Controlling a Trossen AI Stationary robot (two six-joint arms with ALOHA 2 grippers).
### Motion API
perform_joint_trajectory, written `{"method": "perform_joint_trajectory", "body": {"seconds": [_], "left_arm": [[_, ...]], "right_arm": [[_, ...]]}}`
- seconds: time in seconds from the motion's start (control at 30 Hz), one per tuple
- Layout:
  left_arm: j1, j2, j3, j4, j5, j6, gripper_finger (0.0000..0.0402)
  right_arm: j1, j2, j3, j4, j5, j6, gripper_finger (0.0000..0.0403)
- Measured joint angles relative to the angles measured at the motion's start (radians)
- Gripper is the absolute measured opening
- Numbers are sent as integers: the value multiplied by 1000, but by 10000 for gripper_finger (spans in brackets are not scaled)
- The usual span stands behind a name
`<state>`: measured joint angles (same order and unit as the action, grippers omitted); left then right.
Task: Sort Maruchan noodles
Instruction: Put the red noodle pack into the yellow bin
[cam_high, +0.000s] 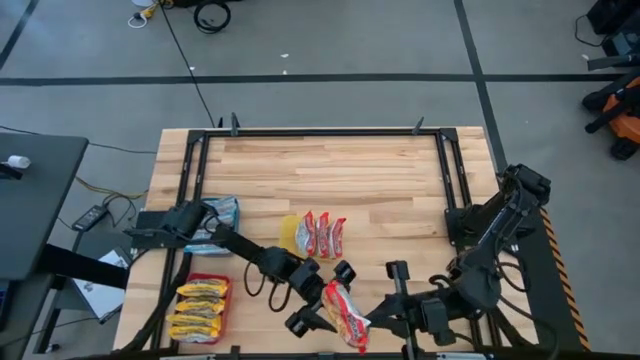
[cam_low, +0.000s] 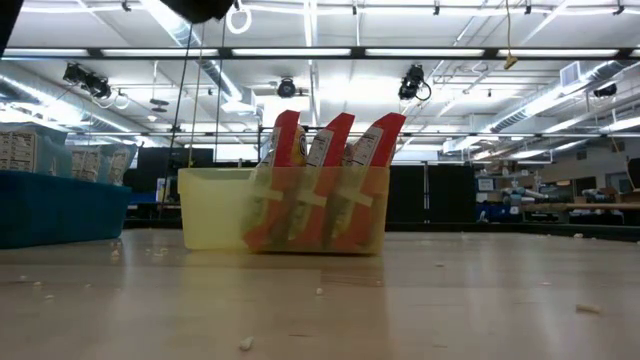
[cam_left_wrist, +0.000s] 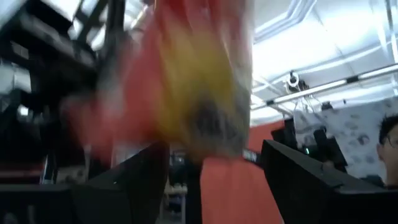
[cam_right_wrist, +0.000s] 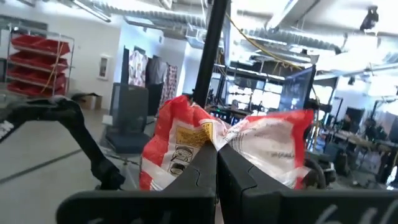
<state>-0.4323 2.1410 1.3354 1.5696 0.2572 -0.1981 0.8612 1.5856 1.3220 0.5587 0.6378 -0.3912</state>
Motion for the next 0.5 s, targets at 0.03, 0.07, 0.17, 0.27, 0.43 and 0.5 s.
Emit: {"method": "perform_joint_trajectory", "body": {"seconds": [0.03, 0.07, 0.17, 0.27, 0.43, 0.5], "left_arm": [[0, 0, 14, 3, -1, 0, 258], [1, 0, 25, 3, -2, 0, 258], [7, 0, 53, -3, 0, 0, 258], [11, 0, 78, 3, 8, 0, 258], [11, 0, 80, 1, 54, 3, 238], [11, 0, 80, 1, 60, 9, 215]], "right_arm": [[0, 0, 0, 1, -2, -13, 4], [0, 0, 0, 3, -3, -24, 4], [-1, 0, 0, 5, -4, -27, 4], [-1, 0, 0, 5, -3, -28, 4], [5, 0, 0, 2, -3, -37, 4], [12, 0, 0, 1, 1, -51, 7]]}}
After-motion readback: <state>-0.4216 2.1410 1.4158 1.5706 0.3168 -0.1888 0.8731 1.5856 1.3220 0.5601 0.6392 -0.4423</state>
